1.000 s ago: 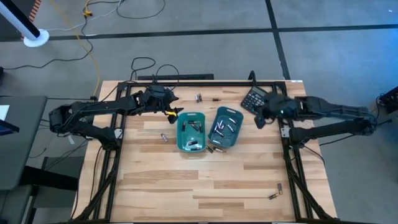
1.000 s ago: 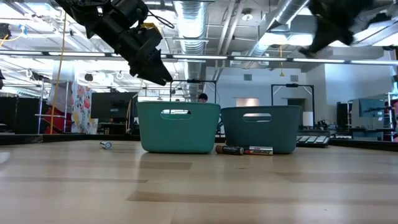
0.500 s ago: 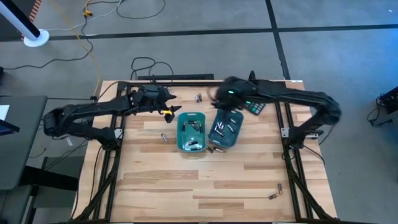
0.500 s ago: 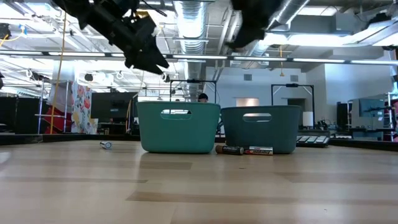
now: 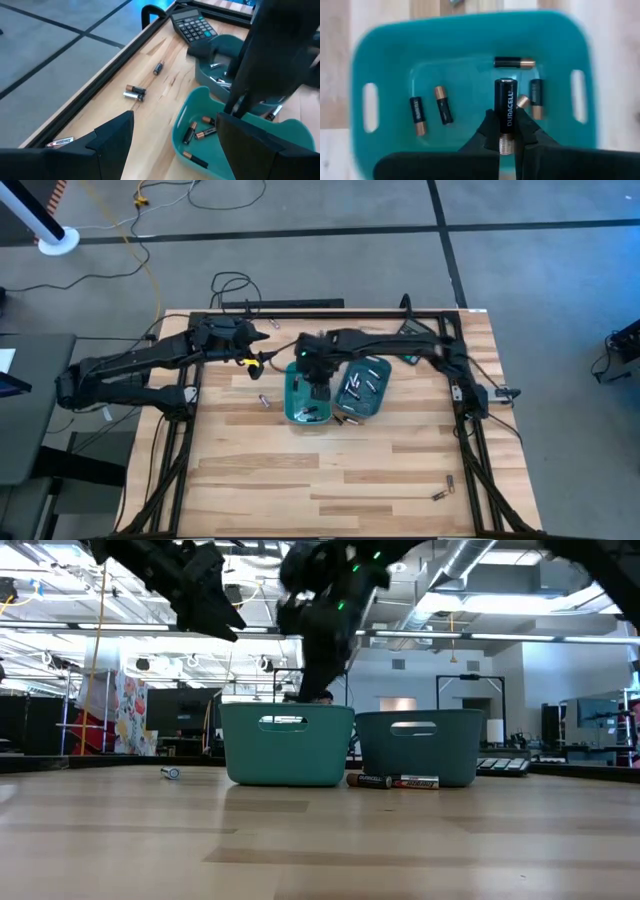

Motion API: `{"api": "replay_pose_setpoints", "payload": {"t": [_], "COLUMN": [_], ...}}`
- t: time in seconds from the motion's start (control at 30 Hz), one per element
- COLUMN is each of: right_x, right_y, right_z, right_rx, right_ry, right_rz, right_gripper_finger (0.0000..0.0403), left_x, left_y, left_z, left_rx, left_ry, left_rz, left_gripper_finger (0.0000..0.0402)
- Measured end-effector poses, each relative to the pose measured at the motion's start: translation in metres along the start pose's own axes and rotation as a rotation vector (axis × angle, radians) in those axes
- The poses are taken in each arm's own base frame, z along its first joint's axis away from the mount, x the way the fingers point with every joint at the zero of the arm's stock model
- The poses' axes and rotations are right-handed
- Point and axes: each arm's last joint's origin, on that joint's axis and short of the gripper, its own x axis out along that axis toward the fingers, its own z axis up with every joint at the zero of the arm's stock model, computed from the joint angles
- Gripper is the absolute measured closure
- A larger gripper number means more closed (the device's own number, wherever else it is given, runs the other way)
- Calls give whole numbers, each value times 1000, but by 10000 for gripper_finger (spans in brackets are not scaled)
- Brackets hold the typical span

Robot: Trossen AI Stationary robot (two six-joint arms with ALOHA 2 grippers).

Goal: Sort batteries
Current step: Put the black battery into the green bin, then adjust the blue bin on the table

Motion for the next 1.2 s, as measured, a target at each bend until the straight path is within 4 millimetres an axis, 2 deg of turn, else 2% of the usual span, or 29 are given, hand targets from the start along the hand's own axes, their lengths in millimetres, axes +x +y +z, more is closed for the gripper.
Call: {"api": "replay_pose_setpoints", "payload": {"t": [0.17, 0.47, 0.7, 1.2], "right_x": [41, 73, 76, 75], "right_y": [-3, -14, -23, -23], "right_z": [2, -5, -8, -7], "right_rx": [18, 66, 101, 100], "right_ry": [73, 189, 202, 201], "right_rz": [85, 102, 105, 105], "right_gripper_finger": [388, 388, 381, 285], "left_x": [-12, -29, -32, -31], "left_y": [1, 4, 4, 4], "left_z": [-1, -2, -2, -2], "left_rx": [-19, -5, 12, 24], "left_ry": [3, -13, -23, -24], "left_rz": [12, 26, 26, 26], "left_gripper_finger": [125, 125, 125, 125]}}
